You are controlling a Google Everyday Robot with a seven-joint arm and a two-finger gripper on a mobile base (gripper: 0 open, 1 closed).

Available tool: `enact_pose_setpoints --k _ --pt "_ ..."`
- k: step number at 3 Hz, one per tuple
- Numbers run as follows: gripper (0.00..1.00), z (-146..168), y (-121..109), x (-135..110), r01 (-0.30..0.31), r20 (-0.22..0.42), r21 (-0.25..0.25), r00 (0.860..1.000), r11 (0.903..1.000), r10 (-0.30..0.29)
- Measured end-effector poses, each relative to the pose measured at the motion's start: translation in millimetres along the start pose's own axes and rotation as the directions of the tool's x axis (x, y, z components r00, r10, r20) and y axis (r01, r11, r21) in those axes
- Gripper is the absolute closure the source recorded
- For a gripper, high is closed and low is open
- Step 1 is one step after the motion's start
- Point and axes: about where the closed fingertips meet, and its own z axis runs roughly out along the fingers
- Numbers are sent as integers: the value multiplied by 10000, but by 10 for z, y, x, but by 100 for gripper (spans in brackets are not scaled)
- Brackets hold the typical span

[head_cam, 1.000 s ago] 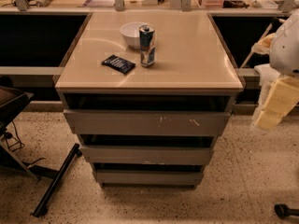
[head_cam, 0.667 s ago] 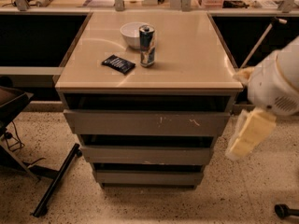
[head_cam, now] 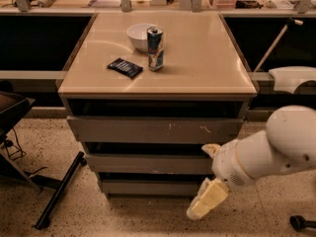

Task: Open middle drawer

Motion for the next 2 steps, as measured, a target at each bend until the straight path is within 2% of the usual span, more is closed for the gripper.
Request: enact_pose_setpoints --k 1,2 --pt "0 826 -85 205 -687 617 -562 9955 9961 721" --pt "0 1434 -337 183 -1067 885 -627 9898 9923 1120"
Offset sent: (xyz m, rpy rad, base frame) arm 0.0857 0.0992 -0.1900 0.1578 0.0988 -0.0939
